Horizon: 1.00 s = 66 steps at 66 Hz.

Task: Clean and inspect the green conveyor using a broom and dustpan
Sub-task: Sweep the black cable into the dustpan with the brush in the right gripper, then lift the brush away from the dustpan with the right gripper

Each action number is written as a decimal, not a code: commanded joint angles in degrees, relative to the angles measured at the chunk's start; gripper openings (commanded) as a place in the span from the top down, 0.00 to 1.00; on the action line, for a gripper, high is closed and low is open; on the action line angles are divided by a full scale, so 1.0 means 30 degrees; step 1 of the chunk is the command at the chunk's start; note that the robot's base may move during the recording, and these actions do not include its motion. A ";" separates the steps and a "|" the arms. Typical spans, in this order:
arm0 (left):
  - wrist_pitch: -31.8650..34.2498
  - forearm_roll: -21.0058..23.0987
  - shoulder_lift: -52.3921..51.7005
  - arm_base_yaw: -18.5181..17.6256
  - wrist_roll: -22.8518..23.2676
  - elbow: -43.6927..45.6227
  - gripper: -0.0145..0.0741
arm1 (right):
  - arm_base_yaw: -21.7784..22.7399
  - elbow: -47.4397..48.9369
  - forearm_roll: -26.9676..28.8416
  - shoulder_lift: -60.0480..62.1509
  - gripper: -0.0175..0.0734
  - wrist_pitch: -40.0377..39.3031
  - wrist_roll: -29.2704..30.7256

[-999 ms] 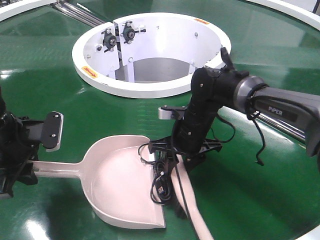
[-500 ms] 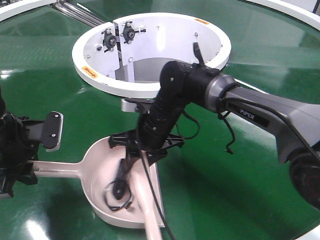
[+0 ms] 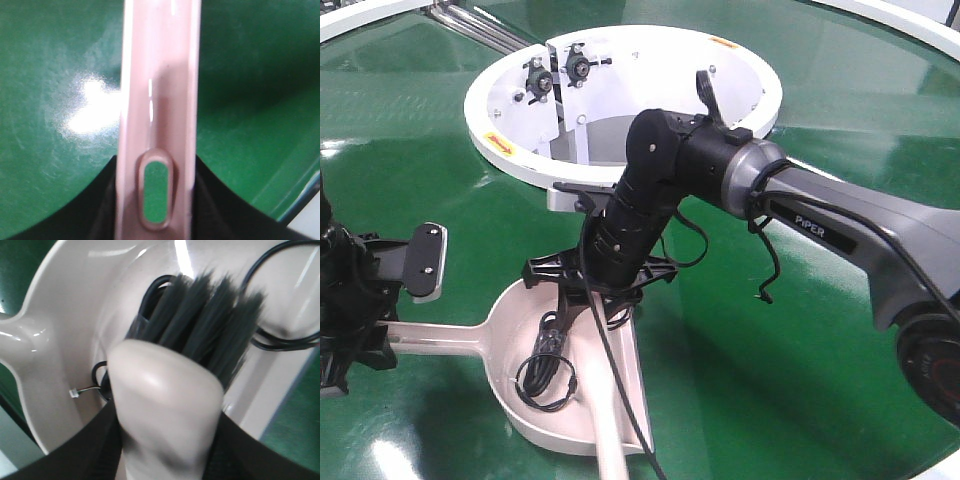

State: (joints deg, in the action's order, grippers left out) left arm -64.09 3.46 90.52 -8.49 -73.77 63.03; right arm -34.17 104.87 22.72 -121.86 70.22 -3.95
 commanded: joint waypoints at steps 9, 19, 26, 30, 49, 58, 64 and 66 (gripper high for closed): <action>0.0570 0.0671 -0.0649 -0.0106 0.0350 0.0473 0.86 | 0.0902 -0.1129 -0.1614 0.3046 0.81 0.1076 0.0196; 0.0570 0.0671 -0.0649 -0.0106 0.0350 0.0473 0.86 | 0.2258 -0.3521 -0.1882 0.4652 0.81 0.1076 0.1084; 0.0570 0.0671 -0.0649 -0.0106 0.0350 0.0473 0.86 | 0.3347 -0.4740 -0.2035 0.5471 0.81 0.1076 0.1814; 0.0570 0.0671 -0.0649 -0.0106 0.0350 0.0473 0.86 | 0.4012 -0.5186 -0.2211 0.5718 0.81 0.1076 0.2022; 0.0570 0.0671 -0.0649 -0.0106 0.0350 0.0473 0.86 | 0.6775 -0.5336 -0.0825 0.5202 0.81 0.1076 0.3284; 0.0570 0.0671 -0.0649 -0.0106 0.0350 0.0473 0.86 | 0.7492 -0.5336 0.1602 0.4378 0.81 0.1076 0.4567; 0.0570 0.0671 -0.0649 -0.0106 0.0350 0.0473 0.86 | 0.7588 -0.5336 0.2638 0.3895 0.81 0.1076 0.5293; 0.0570 0.0671 -0.0649 -0.0106 0.0350 0.0473 0.86 | 0.7665 -0.5336 0.2943 0.3733 0.81 0.1076 0.5399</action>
State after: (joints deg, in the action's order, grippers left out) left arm -64.09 3.46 90.52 -8.49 -73.77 63.03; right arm -11.84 87.57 25.61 -112.43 69.91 9.58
